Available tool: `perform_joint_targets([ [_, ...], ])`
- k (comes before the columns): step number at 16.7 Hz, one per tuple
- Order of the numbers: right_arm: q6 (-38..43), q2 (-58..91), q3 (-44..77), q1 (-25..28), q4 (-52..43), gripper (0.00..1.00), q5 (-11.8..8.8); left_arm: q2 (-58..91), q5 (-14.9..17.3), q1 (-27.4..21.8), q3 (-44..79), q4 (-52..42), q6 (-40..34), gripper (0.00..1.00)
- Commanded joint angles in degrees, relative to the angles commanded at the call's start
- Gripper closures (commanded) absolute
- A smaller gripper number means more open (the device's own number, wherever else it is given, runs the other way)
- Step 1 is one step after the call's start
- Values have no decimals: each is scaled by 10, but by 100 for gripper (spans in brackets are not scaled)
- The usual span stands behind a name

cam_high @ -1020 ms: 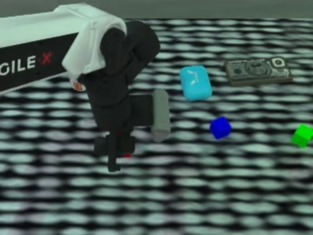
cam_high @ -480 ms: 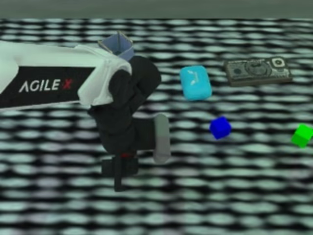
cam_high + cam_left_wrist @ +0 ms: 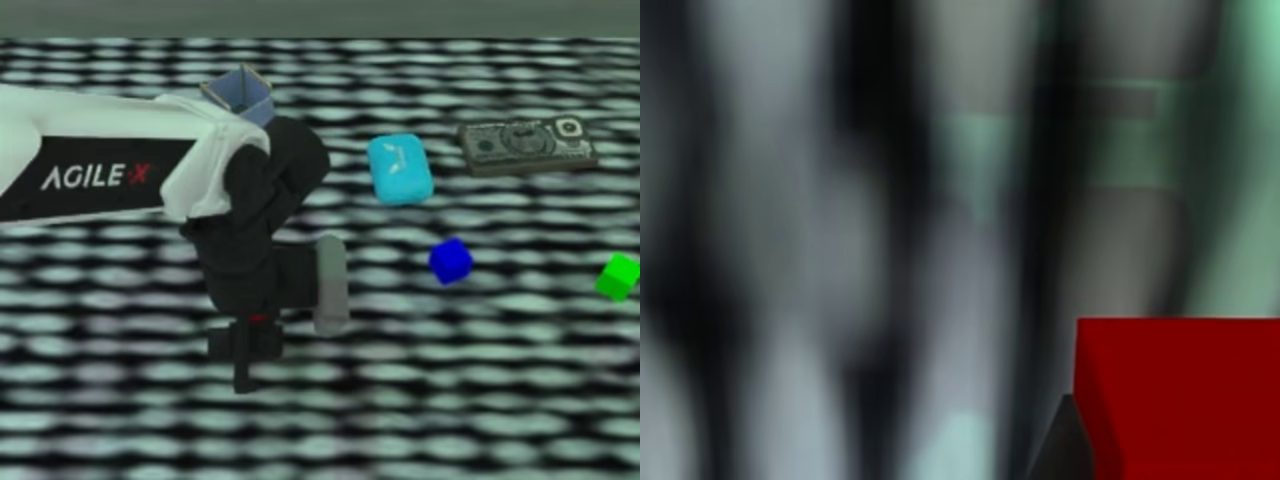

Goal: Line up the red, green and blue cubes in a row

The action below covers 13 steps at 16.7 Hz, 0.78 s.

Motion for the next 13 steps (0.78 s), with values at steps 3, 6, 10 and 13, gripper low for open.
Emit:
perform_joint_targets([
  [3, 0, 0, 0, 0, 0, 0, 0, 0, 0, 0, 0, 0, 0, 47],
  [6, 0, 0, 0, 0, 0, 0, 0, 0, 0, 0, 0, 0, 0, 25],
  [10, 0, 0, 0, 0, 0, 0, 0, 0, 0, 0, 0, 0, 0, 0],
  [13, 0, 0, 0, 0, 0, 0, 0, 0, 0, 0, 0, 0, 0, 0],
])
